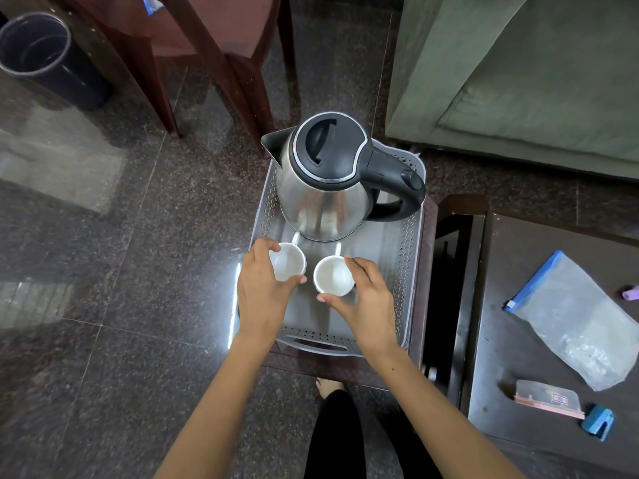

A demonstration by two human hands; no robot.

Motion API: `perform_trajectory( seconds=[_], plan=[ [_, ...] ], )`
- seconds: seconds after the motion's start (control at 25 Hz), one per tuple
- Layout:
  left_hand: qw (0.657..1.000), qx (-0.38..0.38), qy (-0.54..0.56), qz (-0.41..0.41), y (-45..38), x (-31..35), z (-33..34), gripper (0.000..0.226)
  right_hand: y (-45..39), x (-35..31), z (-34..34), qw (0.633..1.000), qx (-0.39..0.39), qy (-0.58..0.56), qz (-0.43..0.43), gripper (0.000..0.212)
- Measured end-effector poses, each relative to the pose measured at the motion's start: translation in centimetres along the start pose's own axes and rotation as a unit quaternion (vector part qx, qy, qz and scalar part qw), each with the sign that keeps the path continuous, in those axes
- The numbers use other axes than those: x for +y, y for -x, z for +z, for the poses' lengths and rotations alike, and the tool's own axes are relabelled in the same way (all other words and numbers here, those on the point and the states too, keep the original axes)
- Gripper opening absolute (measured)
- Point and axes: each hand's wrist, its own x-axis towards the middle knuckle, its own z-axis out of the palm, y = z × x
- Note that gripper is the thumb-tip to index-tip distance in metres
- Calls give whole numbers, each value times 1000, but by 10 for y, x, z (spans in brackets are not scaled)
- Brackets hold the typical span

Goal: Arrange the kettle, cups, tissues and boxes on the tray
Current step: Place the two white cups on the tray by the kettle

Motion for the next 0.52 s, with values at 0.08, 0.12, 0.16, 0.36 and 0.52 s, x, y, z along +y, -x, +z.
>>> perform_trajectory(
  seconds=[0.08,0.12,0.16,0.36,0.52],
  plan=[
    [1000,1,-2,4,1,0,-1,60,1,0,0,1000,0,-8,8,75],
    [1000,2,-4,6,1,0,-1,60,2,0,0,1000,1,-12,11,75],
    [1000,2,-6,7,2,0,-1,60,3,-1,0,1000,3,-15,11,75],
    [1000,-2,-11,9,0,0,-2,60,1,-3,1,1000,-2,-22,19,74],
    [1000,-2,-15,10,1,0,-1,58,0,-3,3,999,1,-26,23,74]
  ],
)
